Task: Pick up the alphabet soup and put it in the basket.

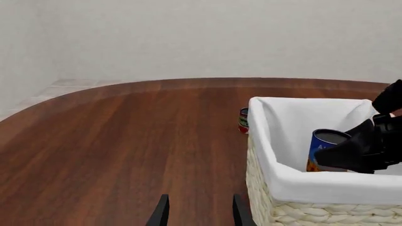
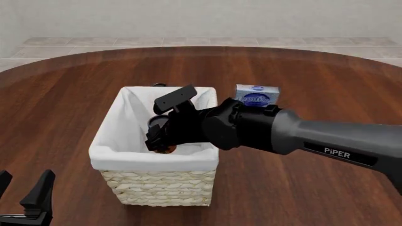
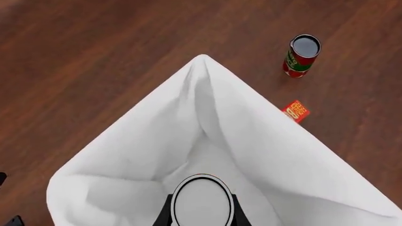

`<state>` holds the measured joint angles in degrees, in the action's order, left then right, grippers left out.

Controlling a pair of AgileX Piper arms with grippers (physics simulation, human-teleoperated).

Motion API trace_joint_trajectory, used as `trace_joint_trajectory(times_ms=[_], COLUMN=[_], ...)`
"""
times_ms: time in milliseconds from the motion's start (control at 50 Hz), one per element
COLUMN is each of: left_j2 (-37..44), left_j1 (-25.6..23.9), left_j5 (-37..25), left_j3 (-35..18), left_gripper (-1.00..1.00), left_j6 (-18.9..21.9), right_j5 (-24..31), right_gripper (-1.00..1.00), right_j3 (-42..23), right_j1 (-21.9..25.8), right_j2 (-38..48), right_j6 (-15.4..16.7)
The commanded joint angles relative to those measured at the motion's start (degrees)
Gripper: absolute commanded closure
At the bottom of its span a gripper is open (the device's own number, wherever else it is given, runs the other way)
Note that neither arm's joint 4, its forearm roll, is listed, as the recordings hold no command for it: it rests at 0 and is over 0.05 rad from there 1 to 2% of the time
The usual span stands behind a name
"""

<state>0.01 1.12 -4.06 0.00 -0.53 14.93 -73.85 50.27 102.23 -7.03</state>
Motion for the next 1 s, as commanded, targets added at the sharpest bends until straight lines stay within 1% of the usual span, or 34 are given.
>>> trace_joint_trajectory(times_ms=[20,280,300,1000], left_j2=[0.0,0.0,0.0,0.0], left_j1=[0.11,0.06,0.06,-0.04], left_j5=[-0.09,-0.13,-0.11,-0.04], left_j3=[0.0,0.0,0.0,0.0], left_gripper=[-1.0,-1.0,-1.0,-1.0], left_j6=[-0.03,-0.06,-0.05,0.01], right_j5=[-0.46,-0.54,-0.53,0.27], right_gripper=[1.0,1.0,-1.0,-1.0], right_j3=[-0.54,-0.77,-0.76,-1.27], right_j1=[-0.46,-1.03,-1.02,-0.84], right_j2=[0.61,0.87,0.86,-1.18], right_j6=[-1.49,-1.82,-1.79,-1.24])
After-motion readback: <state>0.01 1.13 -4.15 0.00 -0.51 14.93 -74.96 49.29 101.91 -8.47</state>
